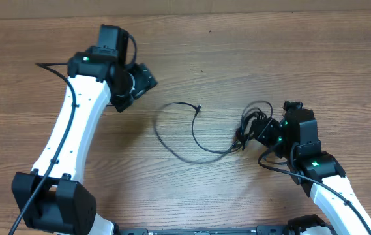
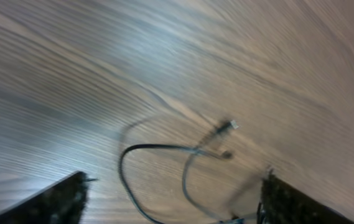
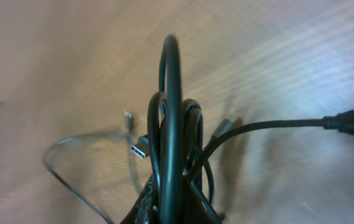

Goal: Untangle cables

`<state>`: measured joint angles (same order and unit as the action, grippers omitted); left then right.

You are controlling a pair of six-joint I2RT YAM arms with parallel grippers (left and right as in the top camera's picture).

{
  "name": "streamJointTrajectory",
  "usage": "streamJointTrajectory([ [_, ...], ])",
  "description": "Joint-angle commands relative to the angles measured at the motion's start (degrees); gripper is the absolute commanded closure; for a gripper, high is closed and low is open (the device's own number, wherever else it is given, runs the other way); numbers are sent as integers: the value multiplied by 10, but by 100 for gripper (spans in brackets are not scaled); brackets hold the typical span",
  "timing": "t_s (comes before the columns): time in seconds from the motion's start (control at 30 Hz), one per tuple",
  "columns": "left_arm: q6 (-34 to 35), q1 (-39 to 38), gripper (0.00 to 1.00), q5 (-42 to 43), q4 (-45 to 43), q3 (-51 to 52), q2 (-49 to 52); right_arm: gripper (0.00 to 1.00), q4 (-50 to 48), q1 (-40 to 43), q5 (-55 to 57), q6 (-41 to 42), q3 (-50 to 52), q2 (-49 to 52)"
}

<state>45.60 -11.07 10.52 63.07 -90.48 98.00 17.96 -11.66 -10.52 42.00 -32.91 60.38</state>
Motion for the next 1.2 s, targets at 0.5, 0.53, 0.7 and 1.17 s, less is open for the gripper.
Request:
streamJointTrajectory([
  [0.5,-218,-235,21,114,-103,-6,-6,95,-4,2,-9,120,-17,-1],
  [0.53,-232,-246,21,113,-104,-6,-6,95,0,2,-11,132,-17,0],
  [0.7,-268,-289,31,99,-108,4,-6,96,28,3,-40,181,-17,7],
  [1.17,-308,-342,33,67,-155,42,-5,96,32,107,-187,191,-30,89],
])
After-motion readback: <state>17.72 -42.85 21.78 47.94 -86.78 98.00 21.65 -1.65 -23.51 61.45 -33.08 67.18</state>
